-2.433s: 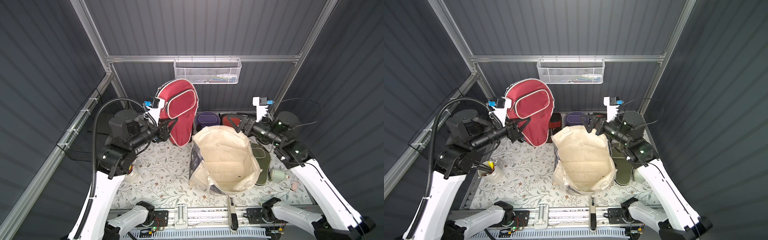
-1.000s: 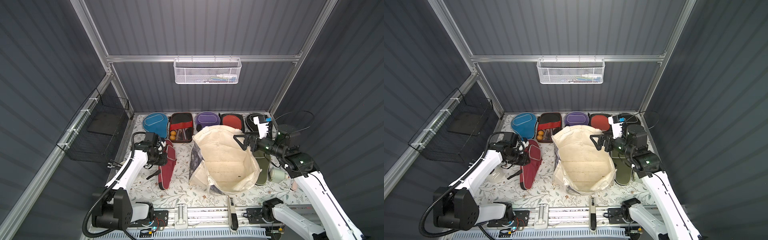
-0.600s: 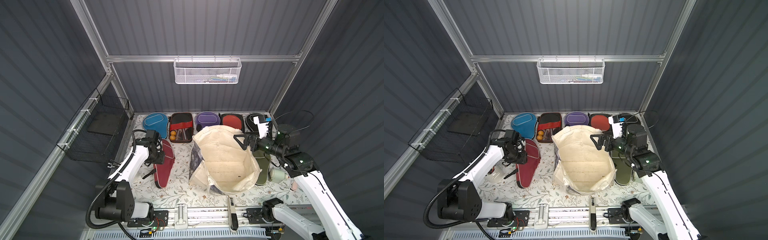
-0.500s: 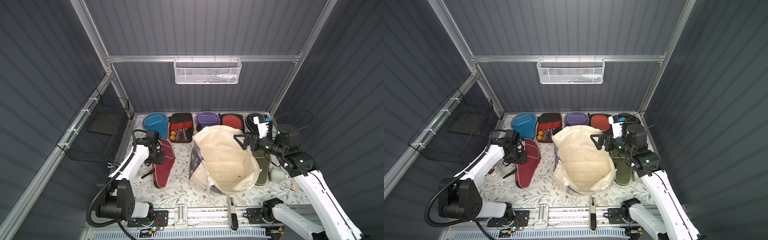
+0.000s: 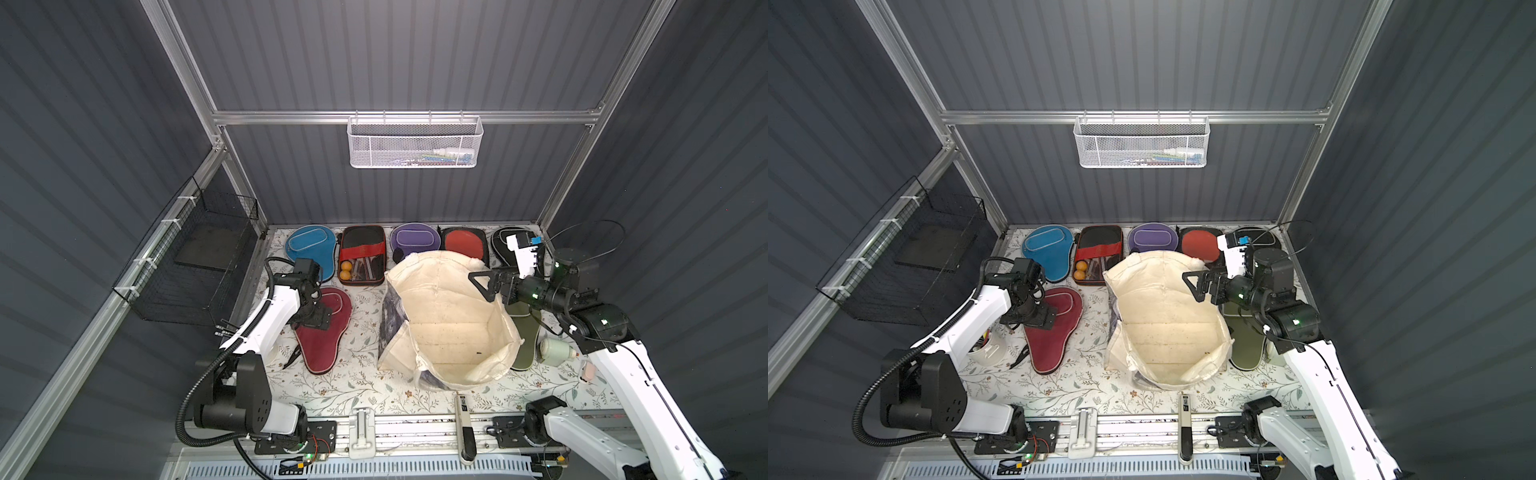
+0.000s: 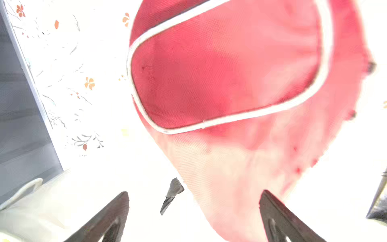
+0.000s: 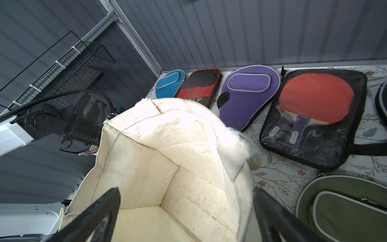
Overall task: Remove the ping pong set from the canvas bag
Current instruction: Place the ping pong set at the center of the board, then adjust the canvas bag at the center of the board.
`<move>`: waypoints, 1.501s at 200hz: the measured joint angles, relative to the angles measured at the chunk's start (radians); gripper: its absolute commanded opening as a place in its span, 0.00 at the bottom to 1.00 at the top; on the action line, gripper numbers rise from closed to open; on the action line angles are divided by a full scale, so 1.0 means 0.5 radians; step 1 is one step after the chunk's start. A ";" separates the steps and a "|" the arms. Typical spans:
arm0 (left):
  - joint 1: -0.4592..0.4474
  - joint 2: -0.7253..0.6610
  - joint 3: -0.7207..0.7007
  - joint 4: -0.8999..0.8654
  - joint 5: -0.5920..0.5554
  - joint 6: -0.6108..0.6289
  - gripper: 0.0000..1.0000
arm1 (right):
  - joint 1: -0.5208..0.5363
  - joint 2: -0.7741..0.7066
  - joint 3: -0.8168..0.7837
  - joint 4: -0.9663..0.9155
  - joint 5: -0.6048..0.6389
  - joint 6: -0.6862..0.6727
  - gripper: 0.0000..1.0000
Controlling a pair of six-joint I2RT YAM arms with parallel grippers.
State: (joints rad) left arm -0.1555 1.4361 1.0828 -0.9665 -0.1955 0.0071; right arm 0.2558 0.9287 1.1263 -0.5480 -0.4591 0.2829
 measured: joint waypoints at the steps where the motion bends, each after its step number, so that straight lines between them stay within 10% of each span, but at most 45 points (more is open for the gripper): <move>1: 0.000 0.000 0.001 -0.001 0.001 0.000 0.98 | 0.000 0.001 0.000 -0.001 0.000 0.000 0.99; 127: -0.273 -0.266 0.550 -0.076 0.194 -0.066 1.00 | -0.004 -0.159 0.135 -0.398 0.275 -0.112 0.99; 192: -0.589 -0.429 0.831 0.092 0.699 -0.356 1.00 | -0.004 -0.264 0.114 -0.648 0.446 -0.123 0.99; 259: -1.082 -0.173 0.802 0.394 0.693 -0.527 0.99 | 0.018 -0.219 -0.108 -0.673 0.383 -0.058 0.50; 277: -1.112 -0.055 0.802 0.397 0.595 -0.539 0.78 | 0.051 -0.218 -0.134 -0.666 0.359 -0.013 0.34; 300: -1.113 0.034 0.803 0.354 0.469 -0.547 0.01 | 0.130 -0.214 -0.138 -0.624 0.340 0.016 0.21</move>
State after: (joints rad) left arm -0.7120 1.4528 1.4841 -0.7895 0.0391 -0.2665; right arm 0.3206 0.8219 1.0573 -0.8600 -0.2890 0.2909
